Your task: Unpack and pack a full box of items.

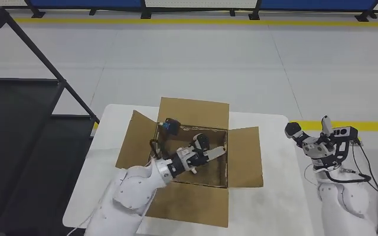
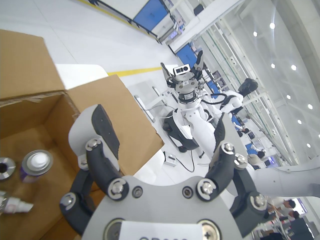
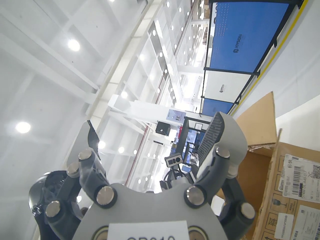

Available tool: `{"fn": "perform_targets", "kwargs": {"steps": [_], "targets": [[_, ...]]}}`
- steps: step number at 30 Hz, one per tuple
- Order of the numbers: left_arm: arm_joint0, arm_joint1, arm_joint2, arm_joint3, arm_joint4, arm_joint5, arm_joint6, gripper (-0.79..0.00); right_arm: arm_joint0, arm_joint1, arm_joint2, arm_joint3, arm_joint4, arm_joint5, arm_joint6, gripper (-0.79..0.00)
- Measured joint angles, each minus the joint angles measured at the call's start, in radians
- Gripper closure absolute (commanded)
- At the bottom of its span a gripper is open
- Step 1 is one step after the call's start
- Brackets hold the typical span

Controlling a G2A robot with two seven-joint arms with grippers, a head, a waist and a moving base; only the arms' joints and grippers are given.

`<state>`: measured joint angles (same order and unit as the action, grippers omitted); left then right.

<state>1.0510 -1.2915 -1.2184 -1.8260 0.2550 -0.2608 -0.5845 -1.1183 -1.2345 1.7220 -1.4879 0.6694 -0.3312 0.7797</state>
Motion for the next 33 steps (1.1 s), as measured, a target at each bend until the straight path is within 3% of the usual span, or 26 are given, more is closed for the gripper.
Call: {"fn": "perform_targets", "kwargs": {"steps": [4,6,10,13,18,29,33], "targets": [[0.219,0.033,-0.242,-0.174,-0.038,-0.044,0.017,-0.785,0.013,-0.006,-0.115,-0.093,-0.164,-0.008,-0.029,-0.785],[0.308,0.041,-0.341,-0.219,-0.082,-0.078,0.034,-0.785,0.022,-0.009,-0.176,-0.12,-0.254,-0.009,-0.046,-0.785],[0.484,0.051,-0.554,-0.236,-0.195,-0.169,0.077,-0.785,0.064,-0.018,-0.317,-0.124,-0.496,-0.006,-0.093,-0.785],[0.579,0.053,-0.654,-0.206,-0.29,-0.235,0.092,-0.785,0.106,-0.027,-0.416,-0.089,-0.65,0.031,-0.124,-0.785],[0.65,0.057,-0.719,-0.134,-0.448,-0.325,0.046,-0.785,0.159,-0.04,-0.524,-0.034,-0.845,0.115,-0.218,-0.785],[0.648,0.058,-0.717,-0.135,-0.444,-0.322,0.047,-0.785,0.148,-0.04,-0.522,-0.045,-0.849,0.124,-0.266,-0.785],[0.635,0.06,-0.698,-0.15,-0.453,-0.285,0.04,-0.785,0.15,-0.039,-0.586,-0.087,-1.083,0.21,-0.305,-0.785]]}}
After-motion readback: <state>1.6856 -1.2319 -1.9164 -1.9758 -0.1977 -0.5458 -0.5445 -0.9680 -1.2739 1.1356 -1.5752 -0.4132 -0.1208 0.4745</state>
